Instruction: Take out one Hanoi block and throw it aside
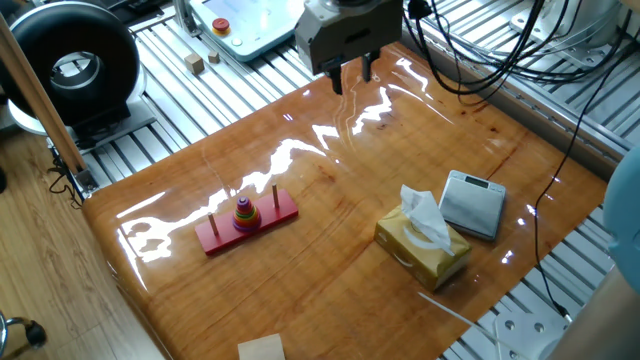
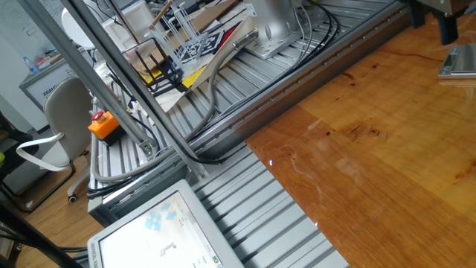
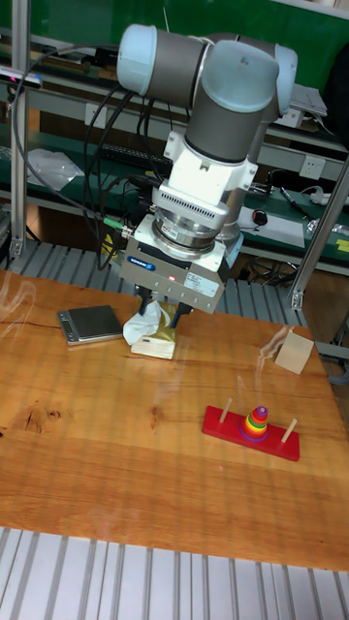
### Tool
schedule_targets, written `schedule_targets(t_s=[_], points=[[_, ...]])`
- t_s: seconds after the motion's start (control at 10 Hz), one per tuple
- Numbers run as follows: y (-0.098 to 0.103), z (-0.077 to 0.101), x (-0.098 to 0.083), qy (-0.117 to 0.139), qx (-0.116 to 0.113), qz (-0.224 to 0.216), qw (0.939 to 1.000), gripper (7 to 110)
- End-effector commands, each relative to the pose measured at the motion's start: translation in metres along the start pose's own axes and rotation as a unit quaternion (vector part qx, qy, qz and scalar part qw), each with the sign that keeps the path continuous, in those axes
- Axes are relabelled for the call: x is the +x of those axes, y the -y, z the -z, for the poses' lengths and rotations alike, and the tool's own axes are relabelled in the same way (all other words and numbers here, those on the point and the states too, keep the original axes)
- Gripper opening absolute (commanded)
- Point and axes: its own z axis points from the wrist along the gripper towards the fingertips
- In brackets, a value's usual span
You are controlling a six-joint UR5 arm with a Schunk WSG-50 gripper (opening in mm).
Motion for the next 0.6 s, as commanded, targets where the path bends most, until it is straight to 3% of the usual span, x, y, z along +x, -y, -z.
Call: schedule_targets(t_s=[0.0,0.1,0.3,0.5], points=[[-0.021,0.002,-0.003,0.004,-0.041,-0.022,0.9989,7],[-0.025,0.003,-0.002,0.000,-0.051,-0.034,0.9981,7],[-0.020,0.002,-0.008,0.014,-0.042,-0.037,0.9984,7],[-0.024,0.003,-0.013,0.023,-0.048,-0.038,0.9979,7]])
